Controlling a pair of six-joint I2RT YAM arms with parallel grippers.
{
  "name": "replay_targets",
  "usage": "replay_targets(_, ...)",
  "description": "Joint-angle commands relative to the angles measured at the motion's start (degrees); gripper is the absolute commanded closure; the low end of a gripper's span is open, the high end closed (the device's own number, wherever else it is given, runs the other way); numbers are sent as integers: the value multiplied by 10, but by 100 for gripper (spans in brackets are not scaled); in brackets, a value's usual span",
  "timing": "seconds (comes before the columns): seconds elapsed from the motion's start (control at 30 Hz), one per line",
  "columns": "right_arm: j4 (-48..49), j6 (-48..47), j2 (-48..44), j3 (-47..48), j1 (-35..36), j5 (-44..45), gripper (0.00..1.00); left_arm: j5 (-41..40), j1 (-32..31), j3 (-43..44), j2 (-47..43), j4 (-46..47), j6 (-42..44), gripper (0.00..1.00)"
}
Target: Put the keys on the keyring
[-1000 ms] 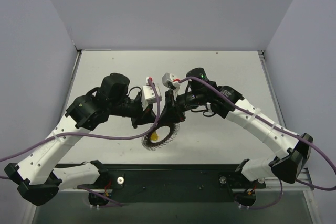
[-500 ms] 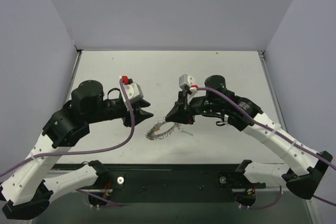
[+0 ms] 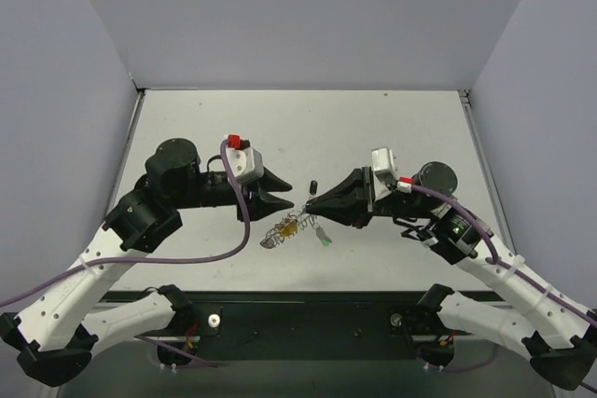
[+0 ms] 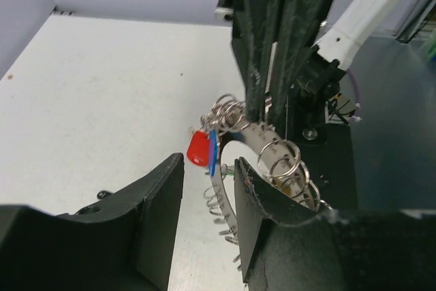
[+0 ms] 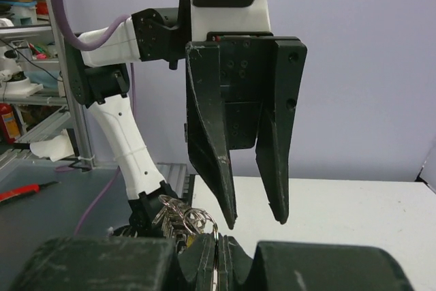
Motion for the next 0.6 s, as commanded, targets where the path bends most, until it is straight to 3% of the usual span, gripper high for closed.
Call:
replay_targets(0.0,245,57,-13,-51,-13,-48,100,99,2,-5,-12,123,-20,55)
replay_targets(0.27,607,226,-5,-165,-80,-10,100,158,1,-54,-20,238,-96,58)
replay_targets(0.43,720,332,45,-143,-105,-57,100,127,1,-58,-21,224,-87,61)
replay_targets(0.57,753,404,81,-107,-108,-115,100,88,2,-58,-29,225,-73,63)
